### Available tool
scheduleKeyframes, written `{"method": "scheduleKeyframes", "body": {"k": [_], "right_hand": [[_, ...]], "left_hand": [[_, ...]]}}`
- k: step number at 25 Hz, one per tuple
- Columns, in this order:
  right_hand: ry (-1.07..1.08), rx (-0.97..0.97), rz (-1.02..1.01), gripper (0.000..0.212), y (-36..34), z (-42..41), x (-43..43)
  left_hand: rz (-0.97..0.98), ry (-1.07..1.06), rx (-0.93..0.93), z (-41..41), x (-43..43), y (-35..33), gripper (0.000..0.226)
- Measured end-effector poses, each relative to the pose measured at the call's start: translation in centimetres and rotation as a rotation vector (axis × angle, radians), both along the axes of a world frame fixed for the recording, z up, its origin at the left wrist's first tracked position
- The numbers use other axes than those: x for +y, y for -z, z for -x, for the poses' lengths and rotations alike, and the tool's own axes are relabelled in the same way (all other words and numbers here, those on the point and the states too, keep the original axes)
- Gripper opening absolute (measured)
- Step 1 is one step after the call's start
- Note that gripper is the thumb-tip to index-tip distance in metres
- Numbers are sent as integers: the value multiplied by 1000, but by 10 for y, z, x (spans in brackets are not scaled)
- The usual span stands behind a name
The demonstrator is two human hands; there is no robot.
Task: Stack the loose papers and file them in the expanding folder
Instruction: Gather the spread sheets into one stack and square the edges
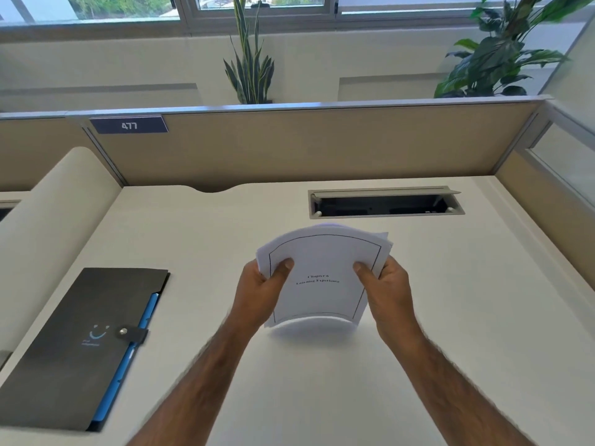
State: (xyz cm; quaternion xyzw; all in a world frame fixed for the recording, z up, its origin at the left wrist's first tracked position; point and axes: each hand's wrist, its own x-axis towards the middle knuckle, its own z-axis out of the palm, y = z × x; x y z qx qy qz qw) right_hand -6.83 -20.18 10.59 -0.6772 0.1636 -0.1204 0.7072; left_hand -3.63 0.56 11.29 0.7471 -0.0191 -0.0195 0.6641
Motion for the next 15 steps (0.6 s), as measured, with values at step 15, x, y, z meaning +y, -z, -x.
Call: {"method": "scheduleKeyframes", "body": {"k": [15], "right_hand": [[-287,264,-479,58,51,18,-41]], "left_hand": [[557,-238,-58,-15,1,-44,18]]}}
